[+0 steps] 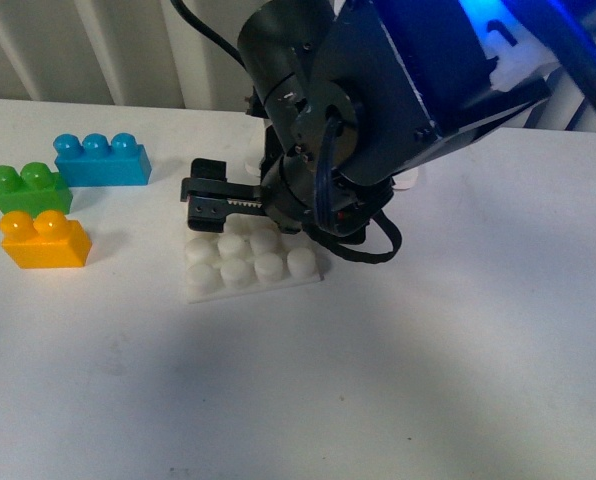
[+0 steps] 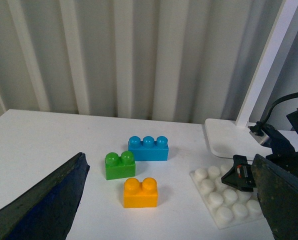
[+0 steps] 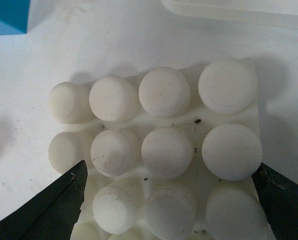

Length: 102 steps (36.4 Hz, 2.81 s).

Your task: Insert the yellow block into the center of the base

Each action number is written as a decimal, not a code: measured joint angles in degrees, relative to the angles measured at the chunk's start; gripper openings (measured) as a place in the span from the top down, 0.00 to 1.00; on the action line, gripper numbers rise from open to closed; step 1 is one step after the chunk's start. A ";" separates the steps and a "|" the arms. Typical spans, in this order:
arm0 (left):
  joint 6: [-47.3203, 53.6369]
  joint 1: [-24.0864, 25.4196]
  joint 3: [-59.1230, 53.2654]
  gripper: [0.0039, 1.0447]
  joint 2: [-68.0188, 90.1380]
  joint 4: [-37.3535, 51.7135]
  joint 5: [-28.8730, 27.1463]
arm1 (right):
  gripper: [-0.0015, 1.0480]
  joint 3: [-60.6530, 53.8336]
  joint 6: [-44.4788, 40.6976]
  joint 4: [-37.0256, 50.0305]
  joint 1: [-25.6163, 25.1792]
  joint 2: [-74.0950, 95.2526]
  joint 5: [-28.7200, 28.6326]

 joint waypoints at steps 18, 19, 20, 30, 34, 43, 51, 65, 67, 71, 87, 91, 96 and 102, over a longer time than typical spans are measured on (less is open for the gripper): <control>0.00 0.00 0.00 0.06 0.00 0.00 0.00 | 0.09 0.09 7.45 6.03 -0.13 0.66 -1.53; 0.00 0.00 0.00 0.06 0.00 0.00 0.02 | 0.09 -0.83 7.56 6.93 -0.55 0.24 -1.51; 0.00 0.00 0.00 0.06 0.00 0.00 0.00 | 0.09 -1.84 7.61 7.87 -1.05 -0.31 -1.40; 0.00 0.00 0.00 0.06 0.00 0.00 0.00 | 0.09 -13.92 7.80 18.03 -9.51 -11.04 -2.47; 0.00 0.00 0.00 0.06 0.00 0.00 0.00 | 0.09 -22.05 7.28 23.34 -15.30 -20.55 -5.18; 0.00 0.00 0.00 0.06 0.00 0.00 0.00 | 0.09 -43.10 1.81 25.00 -31.04 -47.93 -13.46; 0.00 0.00 0.00 0.06 0.02 -0.02 0.02 | 0.43 -63.87 -22.36 28.50 -35.21 -82.88 4.44; 0.00 0.00 0.00 0.06 0.00 -0.02 0.00 | 0.99 -76.00 -27.82 13.07 -35.04 -114.22 4.48; 0.00 0.00 0.00 0.06 0.00 -0.02 0.00 | 0.99 -76.26 -27.82 12.68 -35.04 -115.27 4.48; 0.00 0.00 0.00 0.06 0.00 -0.02 0.02 | 0.99 -76.91 -27.82 11.69 -35.04 -117.13 4.50; 0.00 0.00 0.00 0.06 0.00 -0.04 0.00 | 0.99 -80.00 -27.85 7.89 -35.04 -124.43 4.48; 0.00 0.00 0.00 0.06 0.02 -0.04 0.00 | 0.99 -79.97 -27.89 -1.66 -35.04 -132.52 4.46; 0.00 0.00 0.00 0.06 0.00 -0.04 0.02 | 0.99 -79.97 -27.89 -2.01 -35.04 -134.00 4.48; 0.00 0.00 0.00 0.06 0.00 -0.04 0.00 | 0.93 -79.97 -27.98 -2.03 -35.04 -134.07 4.46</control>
